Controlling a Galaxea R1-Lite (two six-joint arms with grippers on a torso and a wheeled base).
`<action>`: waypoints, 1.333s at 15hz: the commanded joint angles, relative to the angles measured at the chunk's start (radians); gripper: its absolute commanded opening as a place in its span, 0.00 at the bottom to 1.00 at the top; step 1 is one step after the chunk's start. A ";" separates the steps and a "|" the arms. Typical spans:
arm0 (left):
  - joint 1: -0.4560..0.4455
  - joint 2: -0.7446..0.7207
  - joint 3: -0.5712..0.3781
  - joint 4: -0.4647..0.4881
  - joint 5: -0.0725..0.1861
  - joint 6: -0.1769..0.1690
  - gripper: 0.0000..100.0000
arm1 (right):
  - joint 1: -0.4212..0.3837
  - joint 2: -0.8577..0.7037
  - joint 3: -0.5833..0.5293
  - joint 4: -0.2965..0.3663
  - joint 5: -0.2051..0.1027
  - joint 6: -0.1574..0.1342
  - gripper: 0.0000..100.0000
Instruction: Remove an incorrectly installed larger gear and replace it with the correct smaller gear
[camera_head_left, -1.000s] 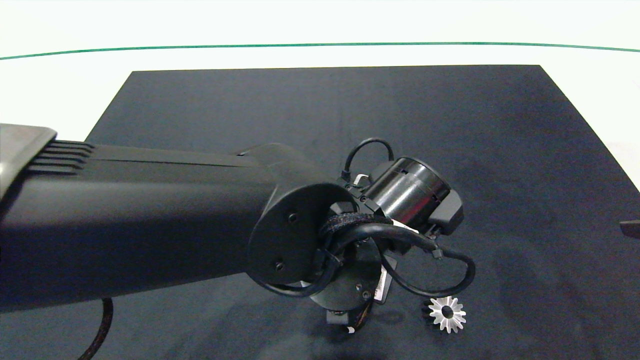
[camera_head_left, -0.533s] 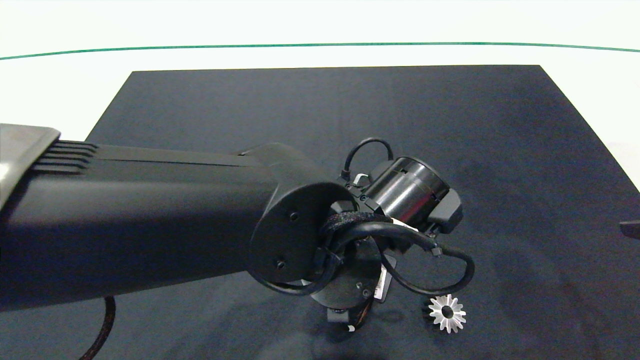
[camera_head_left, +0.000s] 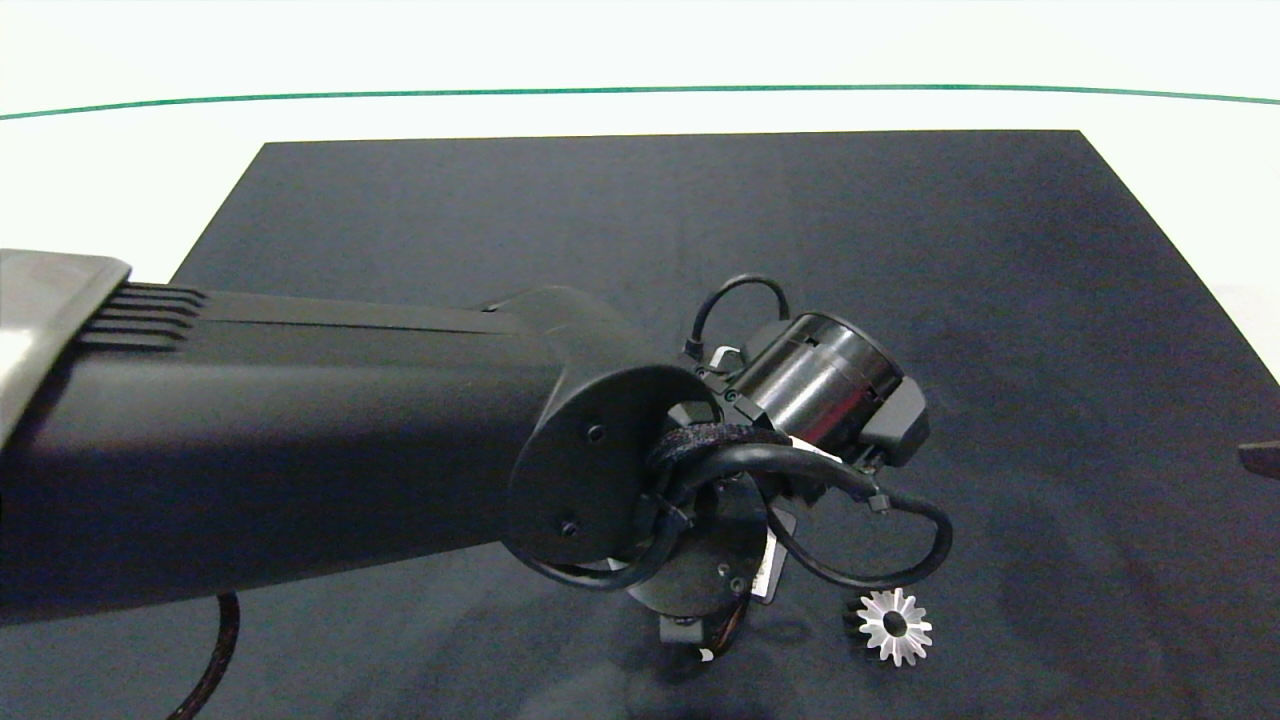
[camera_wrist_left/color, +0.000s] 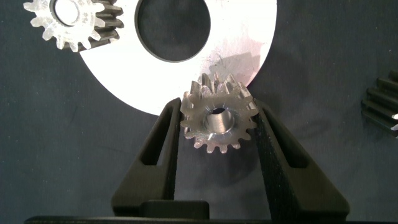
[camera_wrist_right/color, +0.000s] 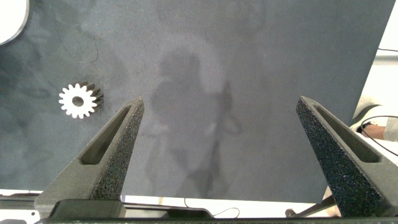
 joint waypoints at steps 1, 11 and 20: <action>0.014 -0.003 0.014 0.008 0.004 -0.006 0.19 | 0.000 0.002 0.001 0.005 -0.002 0.001 1.00; 0.013 -0.019 0.023 0.008 0.007 -0.023 0.19 | 0.000 0.002 0.001 0.005 -0.002 -0.001 1.00; 0.008 -0.025 0.054 -0.009 0.025 -0.038 0.19 | 0.000 0.002 0.003 0.007 -0.002 0.001 1.00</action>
